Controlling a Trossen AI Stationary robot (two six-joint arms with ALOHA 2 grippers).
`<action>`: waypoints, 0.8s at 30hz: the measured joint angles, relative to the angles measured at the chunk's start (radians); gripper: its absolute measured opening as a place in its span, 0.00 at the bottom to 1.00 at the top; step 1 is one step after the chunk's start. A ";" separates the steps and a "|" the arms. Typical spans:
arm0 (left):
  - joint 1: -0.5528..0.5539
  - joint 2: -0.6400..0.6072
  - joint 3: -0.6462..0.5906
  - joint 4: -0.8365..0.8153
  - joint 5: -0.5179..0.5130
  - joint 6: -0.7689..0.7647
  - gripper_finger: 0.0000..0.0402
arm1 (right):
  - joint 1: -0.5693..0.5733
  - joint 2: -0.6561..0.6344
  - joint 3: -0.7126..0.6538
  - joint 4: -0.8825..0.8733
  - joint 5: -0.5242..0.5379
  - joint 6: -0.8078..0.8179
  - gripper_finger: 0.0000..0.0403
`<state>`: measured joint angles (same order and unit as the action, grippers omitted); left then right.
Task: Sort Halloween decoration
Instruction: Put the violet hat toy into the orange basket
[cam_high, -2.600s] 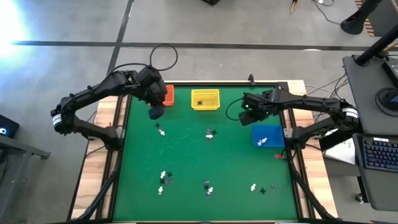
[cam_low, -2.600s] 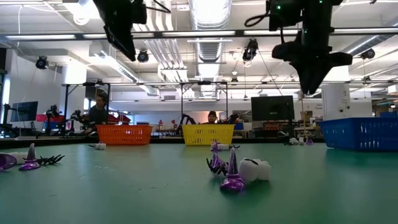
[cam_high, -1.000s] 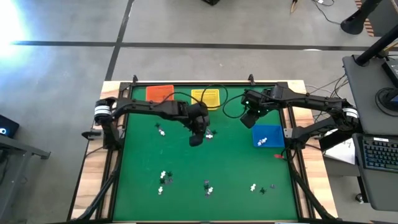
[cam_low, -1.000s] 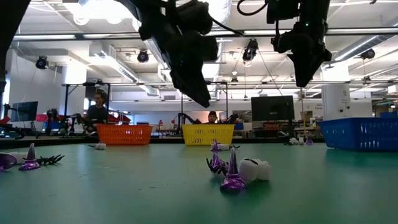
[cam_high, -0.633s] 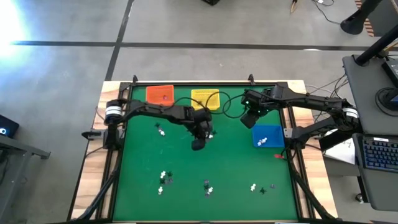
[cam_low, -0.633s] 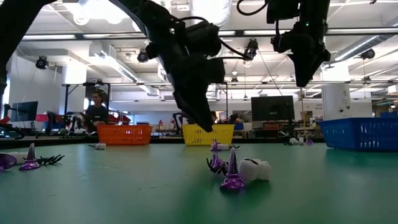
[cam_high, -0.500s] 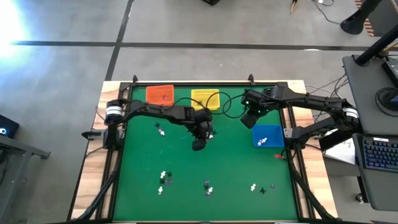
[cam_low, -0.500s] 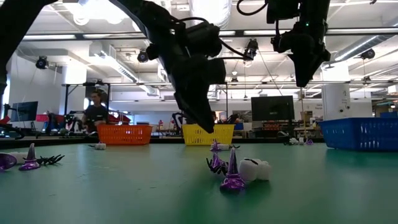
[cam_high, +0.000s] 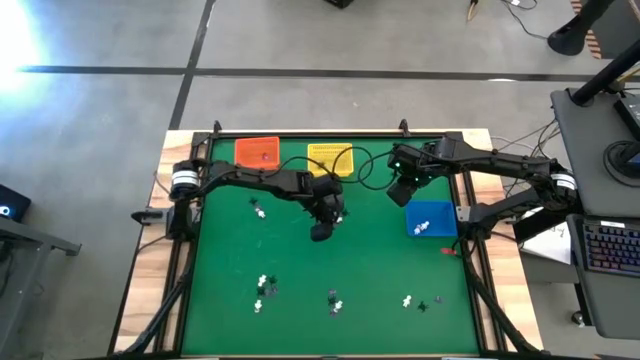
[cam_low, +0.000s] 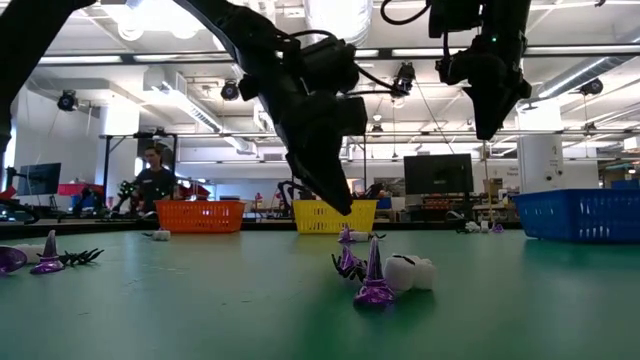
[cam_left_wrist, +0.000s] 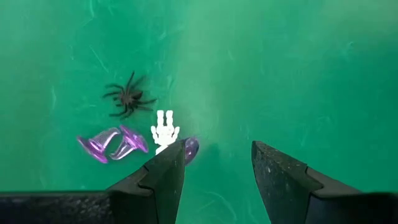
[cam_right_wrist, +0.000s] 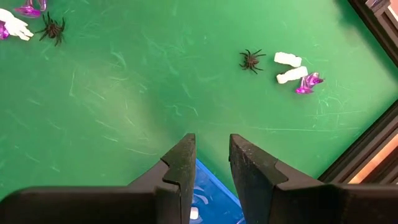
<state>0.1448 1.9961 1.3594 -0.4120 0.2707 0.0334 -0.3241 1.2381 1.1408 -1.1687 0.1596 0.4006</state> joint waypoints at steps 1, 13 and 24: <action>0.000 0.008 0.000 -0.002 0.000 0.000 0.42 | 0.000 0.000 0.000 0.000 0.000 0.001 0.23; 0.000 0.037 0.000 0.021 -0.055 -0.025 0.42 | 0.001 0.000 0.000 0.000 0.000 0.007 0.23; 0.000 0.048 0.000 0.026 -0.052 -0.017 0.33 | 0.001 -0.001 0.000 0.000 0.000 0.007 0.23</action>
<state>0.1448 2.0444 1.3594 -0.3865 0.2183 0.0168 -0.3233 1.2369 1.1412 -1.1690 0.1593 0.4076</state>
